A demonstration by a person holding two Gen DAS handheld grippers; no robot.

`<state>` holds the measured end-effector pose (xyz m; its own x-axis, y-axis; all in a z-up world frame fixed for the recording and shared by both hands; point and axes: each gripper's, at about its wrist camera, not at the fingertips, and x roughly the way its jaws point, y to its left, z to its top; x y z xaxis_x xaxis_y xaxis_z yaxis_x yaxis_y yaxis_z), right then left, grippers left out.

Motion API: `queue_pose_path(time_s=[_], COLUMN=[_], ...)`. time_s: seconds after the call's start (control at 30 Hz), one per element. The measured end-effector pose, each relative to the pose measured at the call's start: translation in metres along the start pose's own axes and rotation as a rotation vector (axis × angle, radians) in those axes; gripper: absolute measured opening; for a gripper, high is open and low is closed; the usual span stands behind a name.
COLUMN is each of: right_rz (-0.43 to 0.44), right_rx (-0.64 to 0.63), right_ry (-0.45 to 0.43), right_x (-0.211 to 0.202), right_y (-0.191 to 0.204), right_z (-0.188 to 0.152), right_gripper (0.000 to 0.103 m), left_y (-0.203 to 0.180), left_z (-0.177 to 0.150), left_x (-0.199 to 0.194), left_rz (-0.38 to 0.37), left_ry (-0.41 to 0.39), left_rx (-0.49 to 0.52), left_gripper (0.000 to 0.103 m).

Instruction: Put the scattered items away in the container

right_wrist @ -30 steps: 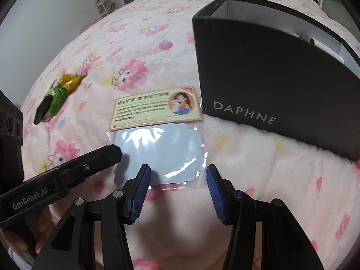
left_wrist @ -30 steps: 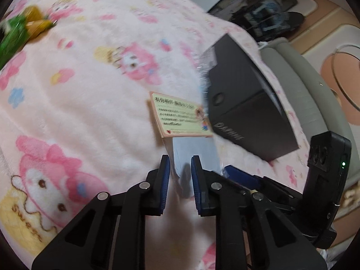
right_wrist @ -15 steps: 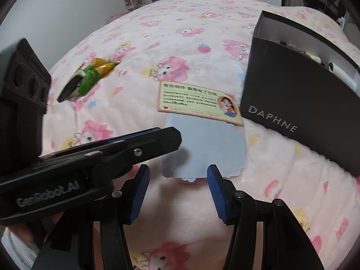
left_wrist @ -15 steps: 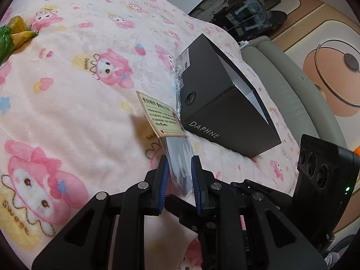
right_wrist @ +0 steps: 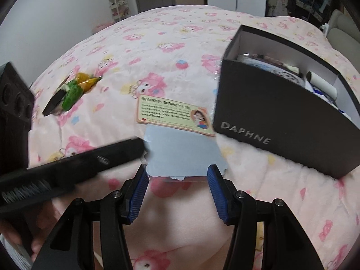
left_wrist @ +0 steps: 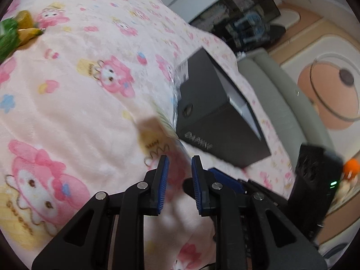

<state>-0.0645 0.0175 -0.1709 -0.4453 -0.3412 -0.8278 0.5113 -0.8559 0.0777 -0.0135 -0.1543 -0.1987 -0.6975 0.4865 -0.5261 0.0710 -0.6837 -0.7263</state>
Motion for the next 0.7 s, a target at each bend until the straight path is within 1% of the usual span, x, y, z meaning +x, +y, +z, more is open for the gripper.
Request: queue_pose_path(time_s=[0.1,0.2,0.3,0.37,0.5,0.57,0.63,0.7], right_rz=[-0.014,-0.028,-0.044,-0.055,-0.057,-0.039,0.011,0.076], right_rx=[0.038,0.077,0.106,0.123,0.137,0.132,0.147,0.195], right_ry=[-0.021,-0.045,-0.062,-0.065,-0.081,-0.093,-0.085,-0.045], right_x=[-0.004,-0.01,-0.014,-0.016,-0.016,-0.012,-0.004,0.006], right_y=[-0.011,-0.022,-0.033,-0.039,-0.048,-0.05,-0.054,-0.06], right_z=[0.004,0.008,0.011,0.012,0.017,0.02,0.02,0.017], right_gripper=[0.049,0.049,0.049,0.049,0.049,0.049,0.049,0.031], left_y=[0.01,0.014,0.005,-0.003,-0.013,-0.014,-0.014,-0.014], left_z=[0.004,0.004,0.001,-0.003,-0.011,-0.013,-0.015,-0.016], left_x=[-0.006,0.0,0.012,0.021,0.037,0.04,0.042,0.044], left_rz=[-0.002,0.015,0.054,0.063,0.063,0.068,0.078,0.087], left_ry=[-0.026,0.001,0.043,0.08,0.144,0.156,0.163,0.169], left_rx=[-0.053,-0.072,-0.018,0.02,0.062,0.071,0.077,0.079], left_gripper=[0.019,0.019,0.019,0.019,0.019,0.019,0.019,0.019])
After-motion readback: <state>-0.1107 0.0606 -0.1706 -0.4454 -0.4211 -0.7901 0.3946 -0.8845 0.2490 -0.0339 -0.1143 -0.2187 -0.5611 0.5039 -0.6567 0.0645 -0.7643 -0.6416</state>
